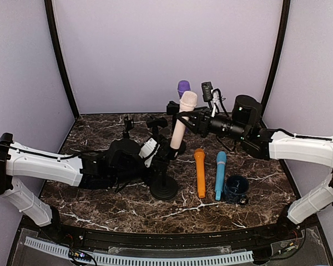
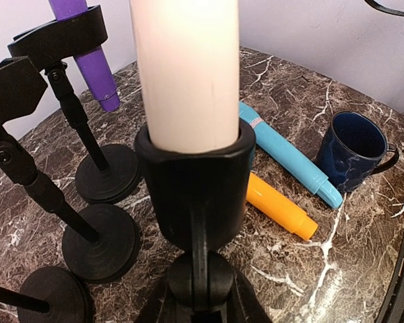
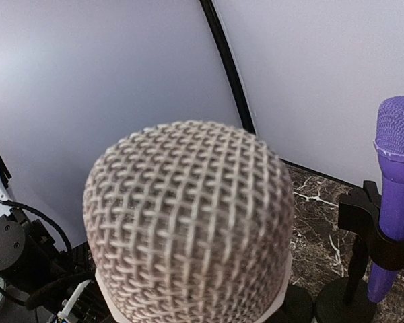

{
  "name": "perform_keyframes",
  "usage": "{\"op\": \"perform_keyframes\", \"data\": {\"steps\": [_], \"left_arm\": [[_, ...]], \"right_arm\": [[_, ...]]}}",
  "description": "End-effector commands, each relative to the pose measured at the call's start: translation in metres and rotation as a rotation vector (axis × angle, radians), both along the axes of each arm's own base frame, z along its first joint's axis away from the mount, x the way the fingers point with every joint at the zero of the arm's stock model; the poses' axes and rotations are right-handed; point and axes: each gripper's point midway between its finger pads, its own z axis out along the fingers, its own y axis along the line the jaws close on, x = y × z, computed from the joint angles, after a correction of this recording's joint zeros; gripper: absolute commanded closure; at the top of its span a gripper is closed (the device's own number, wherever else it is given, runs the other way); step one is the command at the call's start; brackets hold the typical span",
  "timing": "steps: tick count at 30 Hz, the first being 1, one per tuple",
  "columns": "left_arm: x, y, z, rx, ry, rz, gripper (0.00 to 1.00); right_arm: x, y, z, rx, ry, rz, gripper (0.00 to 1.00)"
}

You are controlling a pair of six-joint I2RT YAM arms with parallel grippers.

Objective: Remove the microphone from the stand

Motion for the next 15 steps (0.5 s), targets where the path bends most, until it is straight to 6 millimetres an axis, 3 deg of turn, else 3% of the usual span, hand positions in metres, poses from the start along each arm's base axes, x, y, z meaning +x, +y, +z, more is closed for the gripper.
{"op": "perform_keyframes", "data": {"steps": [1,7,15], "left_arm": [[0.005,0.033,-0.048,0.182,0.059,0.079,1.00],[0.006,0.031,-0.050,0.190,0.062,0.077,1.00],[0.007,0.028,-0.053,0.198,0.066,0.075,1.00]], "right_arm": [[0.002,-0.037,0.092,0.290,0.006,-0.139,1.00],[0.025,-0.049,0.076,0.283,0.102,-0.333,1.00],[0.024,-0.052,0.079,0.250,0.072,-0.403,1.00]]}}
